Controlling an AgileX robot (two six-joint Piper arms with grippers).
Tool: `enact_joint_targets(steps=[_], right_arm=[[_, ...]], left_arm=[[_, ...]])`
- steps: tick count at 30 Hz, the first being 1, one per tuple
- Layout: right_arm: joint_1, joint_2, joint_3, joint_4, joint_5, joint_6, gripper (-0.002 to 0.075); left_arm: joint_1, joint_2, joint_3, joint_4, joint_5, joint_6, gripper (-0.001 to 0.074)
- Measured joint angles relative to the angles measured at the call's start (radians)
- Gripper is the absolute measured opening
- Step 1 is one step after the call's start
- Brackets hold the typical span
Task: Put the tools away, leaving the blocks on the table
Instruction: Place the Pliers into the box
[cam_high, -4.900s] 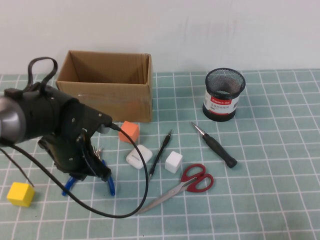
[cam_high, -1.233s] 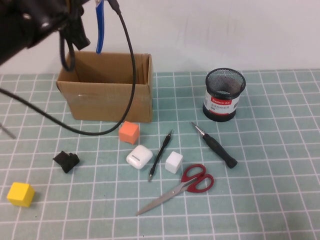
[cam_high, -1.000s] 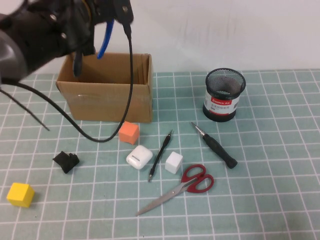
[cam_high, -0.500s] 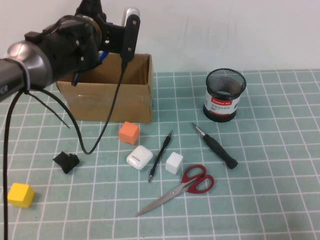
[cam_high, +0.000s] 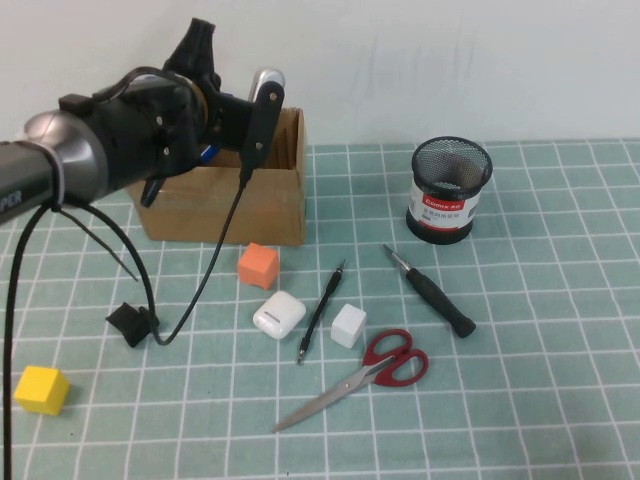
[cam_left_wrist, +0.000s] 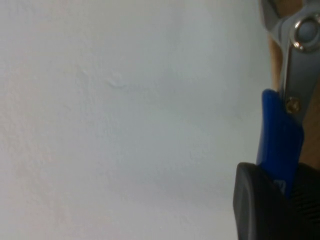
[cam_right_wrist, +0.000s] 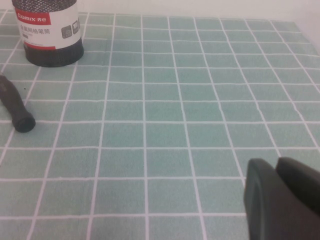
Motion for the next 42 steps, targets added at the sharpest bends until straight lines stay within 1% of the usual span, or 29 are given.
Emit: enact_joint_targets(steps=[6,13,18,22,26,28,31,36,42], right_arm=[[0.000,0.000,0.000,0.000,0.000,0.000,-0.0008],[0.000,0.000,0.000,0.000,0.000,0.000,-0.0008],[0.000,0.000,0.000,0.000,0.000,0.000,-0.0007],[0.000,0.000,0.000,0.000,0.000,0.000,-0.0008],[0.000,0.000,0.000,0.000,0.000,0.000,-0.0008],[0.000,0.000,0.000,0.000,0.000,0.000,-0.0008],[0.000,0.000,0.000,0.000,0.000,0.000,-0.0007],[0.000,0.000,0.000,0.000,0.000,0.000,-0.0008],[0.000,0.000,0.000,0.000,0.000,0.000,-0.0007]], left_arm=[[0.004,0.000,0.009,0.015,-0.037,0.002,0.0073],[0.010,0.000,0.010,0.017,-0.038,0.002,0.0073],[0.010,0.000,0.010,0.010,-0.038,-0.097,0.0073],[0.010,0.000,0.010,0.010,-0.029,-0.136,0.0078],[0.010,0.000,0.010,0.009,-0.029,-0.167,0.0131],[0.010,0.000,0.010,0.008,-0.029,-0.184,0.0181],[0.010,0.000,0.010,0.008,-0.027,-0.196,0.0235],[0.010,-0.015,0.010,0.008,-0.017,-0.200,0.0258],[-0.015,-0.090,0.010,-0.007,0.064,-0.210,0.0260]])
